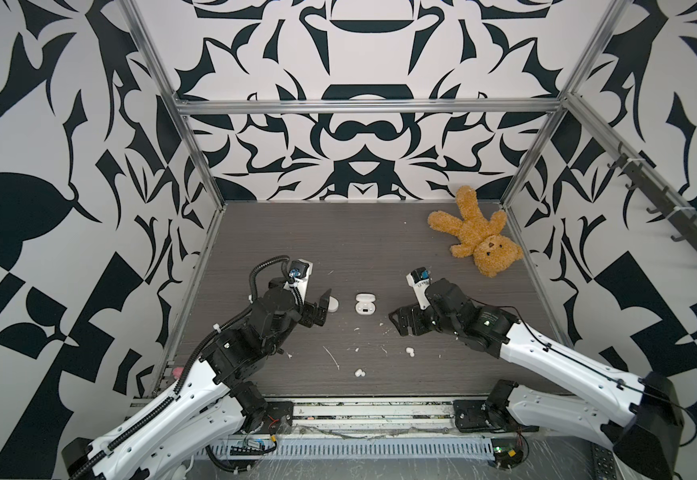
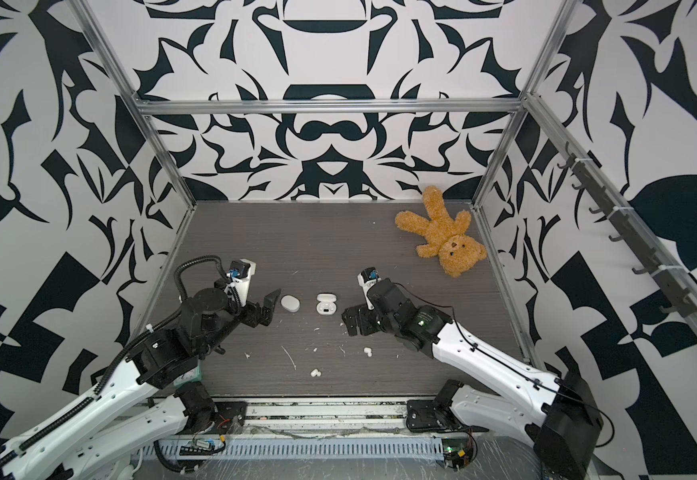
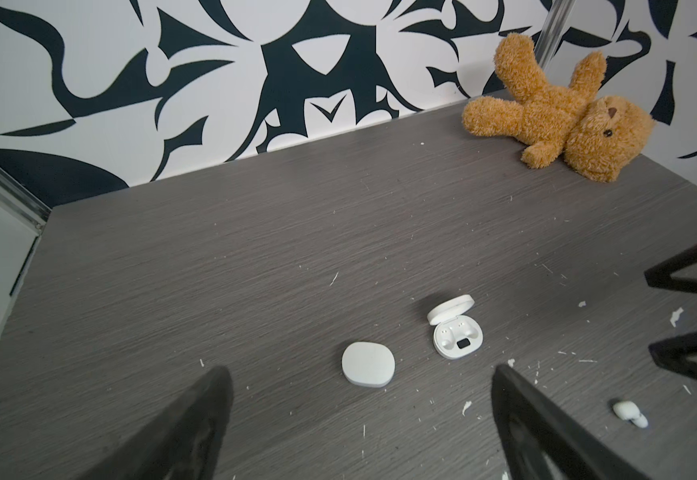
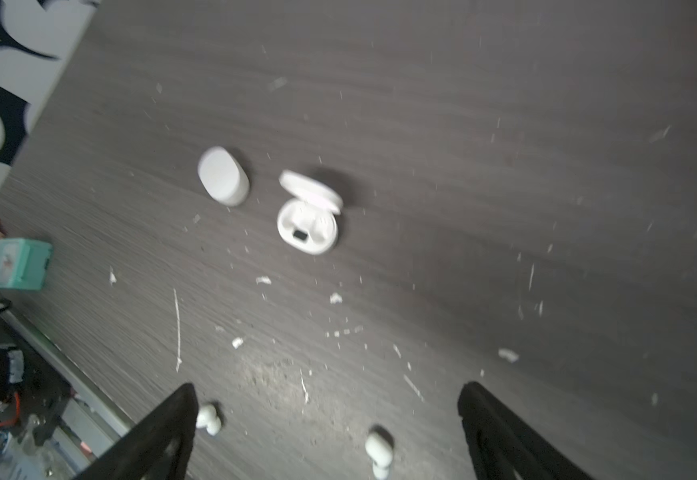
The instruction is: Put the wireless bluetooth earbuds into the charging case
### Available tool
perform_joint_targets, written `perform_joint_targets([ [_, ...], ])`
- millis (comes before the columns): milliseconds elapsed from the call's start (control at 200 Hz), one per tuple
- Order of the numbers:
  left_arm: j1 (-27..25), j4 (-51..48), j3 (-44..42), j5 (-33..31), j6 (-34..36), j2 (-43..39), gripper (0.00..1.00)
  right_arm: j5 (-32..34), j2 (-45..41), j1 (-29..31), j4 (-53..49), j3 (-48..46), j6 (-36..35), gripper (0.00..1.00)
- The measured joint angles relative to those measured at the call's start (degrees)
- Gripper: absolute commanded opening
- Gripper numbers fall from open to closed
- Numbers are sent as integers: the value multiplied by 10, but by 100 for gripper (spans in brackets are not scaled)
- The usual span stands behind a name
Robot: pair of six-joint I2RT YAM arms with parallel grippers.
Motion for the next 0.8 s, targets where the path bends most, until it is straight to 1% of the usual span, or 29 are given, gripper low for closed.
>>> perform_joint_targets([
  [85,0,-2,-4,1,-2,-1,99,-17,3,0,-12,-46,37,100],
  [210,0,-2,-6,2,-3,-3,99,-28,-14,0,-26,-97,75,100],
  [480,0,-1,-14,6,-3,-10,99,-40,-20,0,-30,-118,119,99],
  [610,0,-1,-15,7,-3,-9,99,-49,-10,0,-26,-125,134,95],
  [800,0,-1,-15,12,-3,-1,99,-80,13,0,8,-135,158,80],
])
